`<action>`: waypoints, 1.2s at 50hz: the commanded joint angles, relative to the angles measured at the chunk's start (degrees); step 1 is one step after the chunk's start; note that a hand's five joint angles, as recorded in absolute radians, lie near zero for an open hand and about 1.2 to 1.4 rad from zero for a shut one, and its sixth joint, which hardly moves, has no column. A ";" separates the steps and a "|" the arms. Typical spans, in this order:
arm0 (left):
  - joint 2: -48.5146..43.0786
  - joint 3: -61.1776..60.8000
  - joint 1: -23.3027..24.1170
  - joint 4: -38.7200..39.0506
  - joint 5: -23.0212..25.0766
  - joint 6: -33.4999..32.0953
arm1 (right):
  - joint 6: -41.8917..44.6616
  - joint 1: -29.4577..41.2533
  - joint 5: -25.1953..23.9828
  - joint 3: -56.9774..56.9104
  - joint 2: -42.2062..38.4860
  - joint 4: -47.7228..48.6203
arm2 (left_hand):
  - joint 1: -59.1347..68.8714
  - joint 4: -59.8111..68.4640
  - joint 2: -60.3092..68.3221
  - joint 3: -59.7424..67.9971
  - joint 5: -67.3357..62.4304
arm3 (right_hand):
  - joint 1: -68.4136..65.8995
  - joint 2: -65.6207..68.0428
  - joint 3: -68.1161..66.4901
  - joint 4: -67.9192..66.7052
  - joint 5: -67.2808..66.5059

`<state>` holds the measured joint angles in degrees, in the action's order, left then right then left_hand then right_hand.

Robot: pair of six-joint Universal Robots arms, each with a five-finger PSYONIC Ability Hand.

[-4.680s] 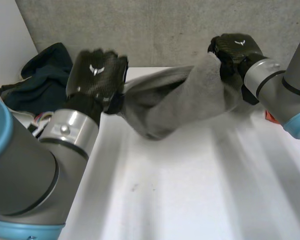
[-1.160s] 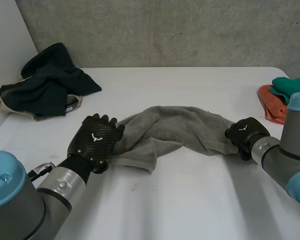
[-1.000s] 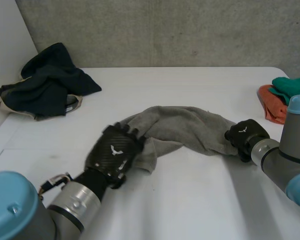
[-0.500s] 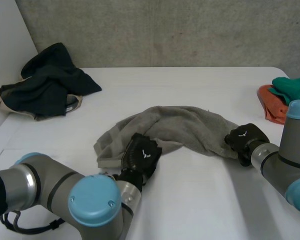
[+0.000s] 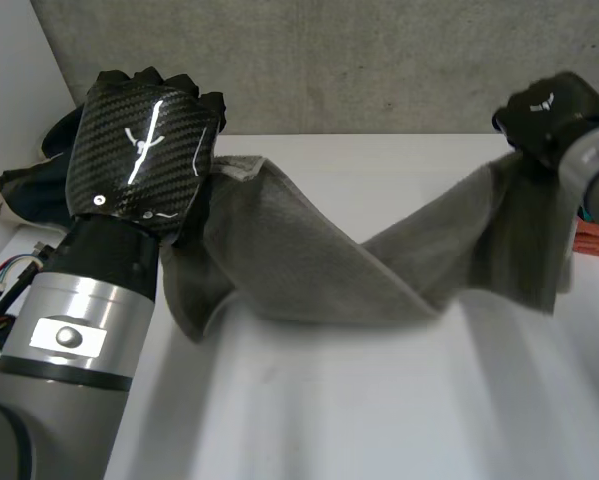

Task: Fold the laundry.

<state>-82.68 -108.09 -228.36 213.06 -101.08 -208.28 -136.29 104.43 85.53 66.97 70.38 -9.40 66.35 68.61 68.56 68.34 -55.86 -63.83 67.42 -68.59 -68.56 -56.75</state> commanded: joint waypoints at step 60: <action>3.14 12.90 -6.11 -13.27 0.10 4.55 | -1.19 -16.10 -9.42 21.99 19.34 4.23 | 13.65 11.39 11.44 11.66 -14.14 | -16.17 12.58 -11.41 -11.44 -13.25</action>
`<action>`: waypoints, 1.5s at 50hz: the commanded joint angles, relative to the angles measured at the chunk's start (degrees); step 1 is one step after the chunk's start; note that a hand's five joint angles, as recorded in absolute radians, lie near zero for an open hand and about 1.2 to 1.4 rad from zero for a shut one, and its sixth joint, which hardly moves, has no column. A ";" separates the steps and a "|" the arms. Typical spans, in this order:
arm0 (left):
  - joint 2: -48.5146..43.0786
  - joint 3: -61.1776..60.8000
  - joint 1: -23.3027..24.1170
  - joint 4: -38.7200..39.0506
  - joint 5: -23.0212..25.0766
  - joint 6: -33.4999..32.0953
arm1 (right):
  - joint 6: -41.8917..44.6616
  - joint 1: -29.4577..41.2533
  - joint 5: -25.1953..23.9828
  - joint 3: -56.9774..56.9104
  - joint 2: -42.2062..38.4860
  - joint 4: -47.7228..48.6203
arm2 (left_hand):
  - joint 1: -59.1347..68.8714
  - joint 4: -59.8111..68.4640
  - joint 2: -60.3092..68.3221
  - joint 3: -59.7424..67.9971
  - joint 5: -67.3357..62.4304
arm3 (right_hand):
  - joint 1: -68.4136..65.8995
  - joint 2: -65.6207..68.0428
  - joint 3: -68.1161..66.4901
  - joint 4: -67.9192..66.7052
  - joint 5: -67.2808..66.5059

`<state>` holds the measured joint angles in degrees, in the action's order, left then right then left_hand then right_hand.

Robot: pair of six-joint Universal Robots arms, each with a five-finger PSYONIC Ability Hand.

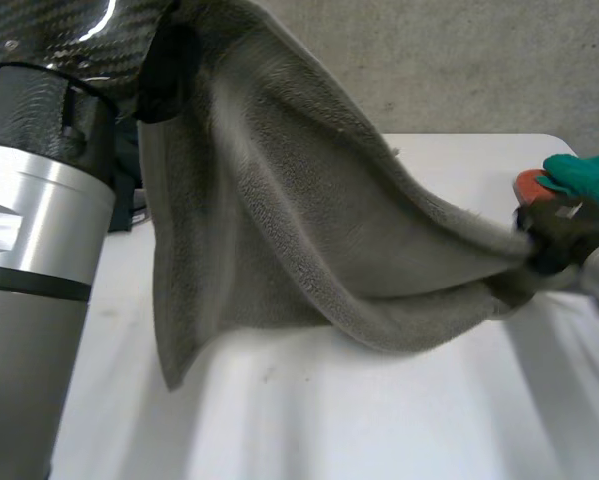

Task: Fold the laundry.

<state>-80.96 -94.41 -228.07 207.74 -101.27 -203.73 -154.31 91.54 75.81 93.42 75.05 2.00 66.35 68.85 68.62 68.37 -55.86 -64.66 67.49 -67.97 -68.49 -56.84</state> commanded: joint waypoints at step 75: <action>-31.80 -4.47 -23.21 13.92 12.15 3.96 | 0.78 5.32 7.07 -11.16 -20.29 9.34 | 13.65 11.15 11.38 11.63 -14.14 | 39.58 -42.42 42.90 43.42 41.77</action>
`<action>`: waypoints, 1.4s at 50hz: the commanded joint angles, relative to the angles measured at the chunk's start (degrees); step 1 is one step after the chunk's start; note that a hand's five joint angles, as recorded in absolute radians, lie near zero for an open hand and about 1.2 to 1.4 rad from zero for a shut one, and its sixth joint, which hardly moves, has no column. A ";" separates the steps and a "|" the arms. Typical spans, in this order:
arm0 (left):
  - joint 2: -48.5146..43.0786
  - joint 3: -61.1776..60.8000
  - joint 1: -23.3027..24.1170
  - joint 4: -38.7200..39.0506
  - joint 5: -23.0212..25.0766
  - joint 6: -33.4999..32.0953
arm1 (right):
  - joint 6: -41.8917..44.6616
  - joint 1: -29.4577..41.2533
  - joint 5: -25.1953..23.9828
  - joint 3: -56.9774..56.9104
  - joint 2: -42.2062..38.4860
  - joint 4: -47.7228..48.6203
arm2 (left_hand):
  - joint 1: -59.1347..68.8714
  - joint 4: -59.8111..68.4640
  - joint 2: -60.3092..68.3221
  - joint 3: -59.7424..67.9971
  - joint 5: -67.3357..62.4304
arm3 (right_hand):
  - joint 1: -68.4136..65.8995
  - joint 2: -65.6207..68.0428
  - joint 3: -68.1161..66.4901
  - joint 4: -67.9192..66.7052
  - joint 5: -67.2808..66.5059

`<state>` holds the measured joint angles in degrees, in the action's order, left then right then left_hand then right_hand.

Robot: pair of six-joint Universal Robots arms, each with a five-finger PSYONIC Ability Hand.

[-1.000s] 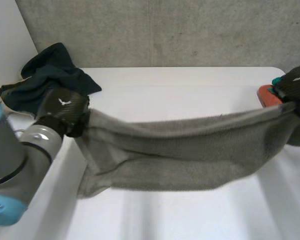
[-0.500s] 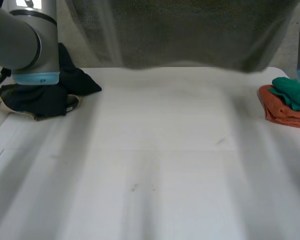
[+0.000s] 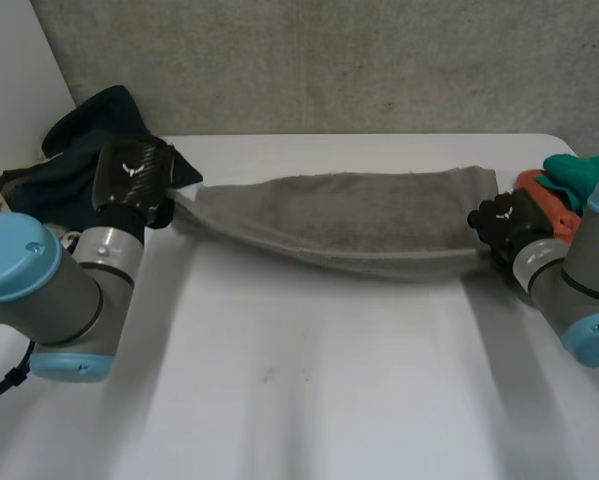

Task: Fold the laundry.

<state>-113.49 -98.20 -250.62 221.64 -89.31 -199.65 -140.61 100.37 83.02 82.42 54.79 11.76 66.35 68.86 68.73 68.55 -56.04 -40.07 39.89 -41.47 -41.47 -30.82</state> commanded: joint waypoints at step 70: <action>-2.58 7.38 0.12 -25.21 -3.74 -0.83 | 6.40 -9.49 0.56 -14.65 -4.34 -8.87 | 13.65 11.14 11.27 11.45 -13.96 | -39.93 40.11 -38.53 -38.53 -39.18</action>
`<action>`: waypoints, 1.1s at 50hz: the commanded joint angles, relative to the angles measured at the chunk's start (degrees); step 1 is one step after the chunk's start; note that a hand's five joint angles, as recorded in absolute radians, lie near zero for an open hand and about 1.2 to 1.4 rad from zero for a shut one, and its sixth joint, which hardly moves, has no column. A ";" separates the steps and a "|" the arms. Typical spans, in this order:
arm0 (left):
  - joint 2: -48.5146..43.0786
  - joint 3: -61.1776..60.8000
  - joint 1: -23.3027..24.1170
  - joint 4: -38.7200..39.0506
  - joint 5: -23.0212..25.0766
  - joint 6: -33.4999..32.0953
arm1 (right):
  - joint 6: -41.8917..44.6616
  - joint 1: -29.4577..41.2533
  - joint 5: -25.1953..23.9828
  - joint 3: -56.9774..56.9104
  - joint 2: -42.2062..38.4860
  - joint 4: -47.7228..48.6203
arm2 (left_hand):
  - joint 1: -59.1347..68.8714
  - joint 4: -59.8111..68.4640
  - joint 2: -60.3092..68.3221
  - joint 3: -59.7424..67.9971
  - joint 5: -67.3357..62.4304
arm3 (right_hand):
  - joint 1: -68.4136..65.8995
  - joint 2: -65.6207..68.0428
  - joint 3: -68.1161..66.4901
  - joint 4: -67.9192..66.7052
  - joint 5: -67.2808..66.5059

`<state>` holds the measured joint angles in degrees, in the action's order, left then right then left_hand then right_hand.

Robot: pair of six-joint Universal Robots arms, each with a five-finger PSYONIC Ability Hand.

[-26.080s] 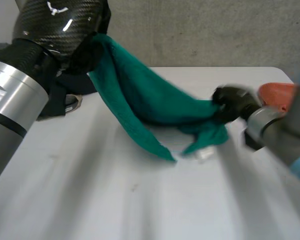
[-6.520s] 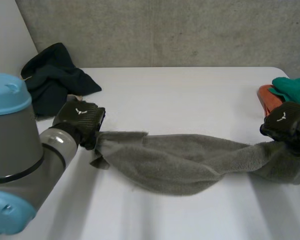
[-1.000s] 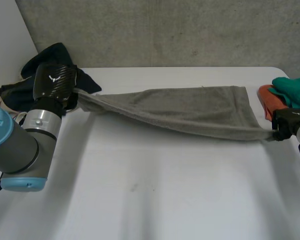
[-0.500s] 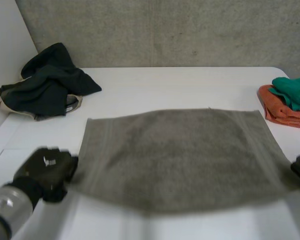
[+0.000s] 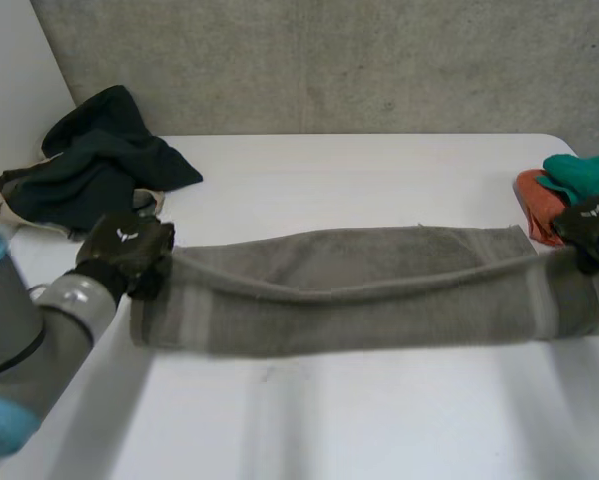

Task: Fold the laundry.

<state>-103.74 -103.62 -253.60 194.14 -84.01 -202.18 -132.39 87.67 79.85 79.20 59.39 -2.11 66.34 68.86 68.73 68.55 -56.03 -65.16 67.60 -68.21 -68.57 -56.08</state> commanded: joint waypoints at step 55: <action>-6.91 6.06 12.25 8.45 -16.89 2.32 | -3.94 -8.56 -9.72 7.02 -4.82 10.38 | -54.94 -57.47 -57.34 -57.16 54.64 | -14.84 12.40 -11.79 -11.43 -13.92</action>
<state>-110.83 -97.45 -241.28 202.58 -100.80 -199.86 -138.22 81.27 68.39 87.87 55.20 8.00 12.05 12.49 12.58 12.90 -2.86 -59.09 58.07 -57.51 -57.50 -47.08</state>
